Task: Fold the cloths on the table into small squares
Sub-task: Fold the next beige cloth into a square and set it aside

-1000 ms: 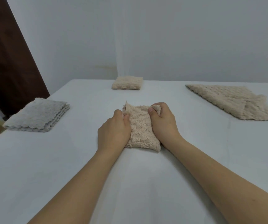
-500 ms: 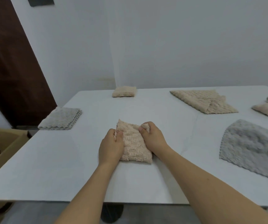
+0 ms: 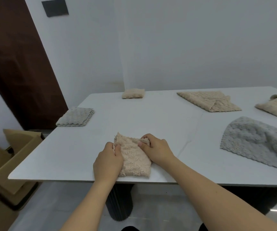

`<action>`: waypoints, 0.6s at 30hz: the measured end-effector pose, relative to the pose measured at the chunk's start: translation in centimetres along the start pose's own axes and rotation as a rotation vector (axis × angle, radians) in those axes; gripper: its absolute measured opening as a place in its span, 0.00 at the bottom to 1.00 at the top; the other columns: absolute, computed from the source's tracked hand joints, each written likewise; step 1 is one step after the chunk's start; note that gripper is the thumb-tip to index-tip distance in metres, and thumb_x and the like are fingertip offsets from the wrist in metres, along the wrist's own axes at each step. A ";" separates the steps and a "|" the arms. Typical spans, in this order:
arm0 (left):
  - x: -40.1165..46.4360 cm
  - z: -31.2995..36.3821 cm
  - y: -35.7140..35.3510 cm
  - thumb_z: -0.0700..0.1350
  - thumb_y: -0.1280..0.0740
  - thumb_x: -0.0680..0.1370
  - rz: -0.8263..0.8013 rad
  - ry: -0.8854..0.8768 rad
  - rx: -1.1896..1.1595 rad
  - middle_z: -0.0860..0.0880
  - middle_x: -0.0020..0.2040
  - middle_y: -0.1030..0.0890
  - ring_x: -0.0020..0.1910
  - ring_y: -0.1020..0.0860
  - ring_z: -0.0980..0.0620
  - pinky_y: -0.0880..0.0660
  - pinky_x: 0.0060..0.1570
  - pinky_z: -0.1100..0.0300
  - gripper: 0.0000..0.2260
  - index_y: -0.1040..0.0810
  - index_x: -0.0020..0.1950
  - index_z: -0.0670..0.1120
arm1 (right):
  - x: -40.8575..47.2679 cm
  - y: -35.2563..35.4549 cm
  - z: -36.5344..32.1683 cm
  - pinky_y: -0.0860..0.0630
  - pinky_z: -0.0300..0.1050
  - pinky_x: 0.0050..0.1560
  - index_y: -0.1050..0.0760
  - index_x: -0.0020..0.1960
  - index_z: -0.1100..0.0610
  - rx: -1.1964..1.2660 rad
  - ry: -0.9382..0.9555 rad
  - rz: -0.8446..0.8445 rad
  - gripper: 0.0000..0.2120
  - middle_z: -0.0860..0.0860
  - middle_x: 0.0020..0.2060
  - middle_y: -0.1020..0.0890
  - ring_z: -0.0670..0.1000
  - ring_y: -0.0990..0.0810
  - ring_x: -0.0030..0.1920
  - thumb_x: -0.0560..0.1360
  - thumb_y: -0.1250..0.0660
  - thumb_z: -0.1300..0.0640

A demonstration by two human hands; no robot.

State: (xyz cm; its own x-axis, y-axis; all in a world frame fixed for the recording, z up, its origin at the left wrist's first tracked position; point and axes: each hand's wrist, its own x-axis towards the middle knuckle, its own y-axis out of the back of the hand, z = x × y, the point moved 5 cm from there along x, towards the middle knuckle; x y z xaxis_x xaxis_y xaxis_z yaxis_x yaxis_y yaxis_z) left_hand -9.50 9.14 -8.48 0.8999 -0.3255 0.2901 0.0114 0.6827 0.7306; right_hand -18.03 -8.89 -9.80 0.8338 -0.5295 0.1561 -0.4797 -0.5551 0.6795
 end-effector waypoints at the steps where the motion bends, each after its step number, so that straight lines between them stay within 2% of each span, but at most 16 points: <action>1: -0.1 -0.1 0.1 0.54 0.44 0.82 -0.002 0.004 0.035 0.48 0.38 0.22 0.39 0.24 0.45 0.29 0.37 0.54 0.12 0.30 0.45 0.48 | -0.1 0.0 -0.1 0.29 0.48 0.58 0.28 0.55 0.40 -0.012 0.006 0.001 0.19 0.40 0.42 0.19 0.53 0.25 0.53 0.74 0.45 0.30; 3: -0.3 -0.1 0.3 0.54 0.45 0.82 -0.021 0.011 0.107 0.48 0.39 0.22 0.39 0.24 0.45 0.29 0.38 0.54 0.13 0.31 0.44 0.47 | -0.4 0.1 -0.6 0.33 0.46 0.59 0.27 0.54 0.43 -0.050 0.038 0.007 0.17 0.41 0.42 0.19 0.51 0.23 0.50 0.76 0.43 0.33; 5: -0.3 0.0 0.5 0.54 0.46 0.83 -0.064 0.039 0.180 0.47 0.42 0.21 0.41 0.24 0.45 0.28 0.41 0.53 0.14 0.30 0.46 0.46 | -0.5 0.5 -1.1 0.32 0.46 0.58 0.26 0.54 0.47 -0.072 0.076 0.036 0.14 0.42 0.42 0.19 0.48 0.23 0.47 0.77 0.40 0.39; 7: -0.1 0.3 0.4 0.53 0.47 0.83 -0.122 0.069 0.247 0.46 0.44 0.21 0.44 0.23 0.44 0.27 0.44 0.53 0.14 0.29 0.52 0.44 | -0.5 1.0 -1.4 0.29 0.46 0.55 0.25 0.55 0.50 -0.055 0.075 0.069 0.12 0.43 0.44 0.21 0.48 0.24 0.48 0.78 0.39 0.45; 10: 0.7 1.8 0.7 0.47 0.48 0.82 -0.212 0.097 0.383 0.47 0.44 0.23 0.44 0.24 0.44 0.31 0.41 0.55 0.12 0.34 0.61 0.43 | -0.2 1.3 -1.1 0.27 0.47 0.58 0.25 0.61 0.54 0.046 0.040 0.076 0.14 0.47 0.53 0.23 0.49 0.25 0.53 0.79 0.40 0.49; 12: 1.4 3.8 1.1 0.49 0.48 0.82 -0.243 0.050 0.493 0.43 0.56 0.23 0.55 0.25 0.42 0.30 0.50 0.50 0.16 0.39 0.67 0.44 | 0.1 1.9 -0.7 0.29 0.45 0.61 0.27 0.63 0.56 0.124 0.009 0.062 0.15 0.49 0.57 0.24 0.49 0.27 0.57 0.80 0.40 0.51; 14: 2.2 6.6 1.4 0.52 0.49 0.82 -0.225 -0.031 0.566 0.42 0.65 0.29 0.63 0.30 0.40 0.34 0.59 0.45 0.20 0.40 0.71 0.44 | 0.6 3.3 -0.1 0.31 0.44 0.61 0.28 0.65 0.56 0.111 0.010 0.068 0.15 0.50 0.60 0.25 0.50 0.29 0.60 0.80 0.41 0.52; 18: 4.0 12.6 -0.4 0.50 0.48 0.82 -0.250 -0.180 0.554 0.42 0.67 0.33 0.65 0.34 0.40 0.36 0.61 0.43 0.20 0.40 0.72 0.44 | 1.9 7.1 2.4 0.31 0.46 0.62 0.30 0.67 0.57 0.002 -0.010 0.072 0.17 0.52 0.63 0.26 0.51 0.28 0.61 0.80 0.41 0.52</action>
State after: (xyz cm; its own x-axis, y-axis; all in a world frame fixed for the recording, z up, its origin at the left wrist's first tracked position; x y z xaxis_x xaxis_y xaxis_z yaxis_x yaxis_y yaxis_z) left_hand -11.40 -0.67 0.23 0.8115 -0.5689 0.1335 -0.0588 0.1478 0.9873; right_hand -20.48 -15.38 -6.37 0.7945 -0.5743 0.1976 -0.5389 -0.5164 0.6655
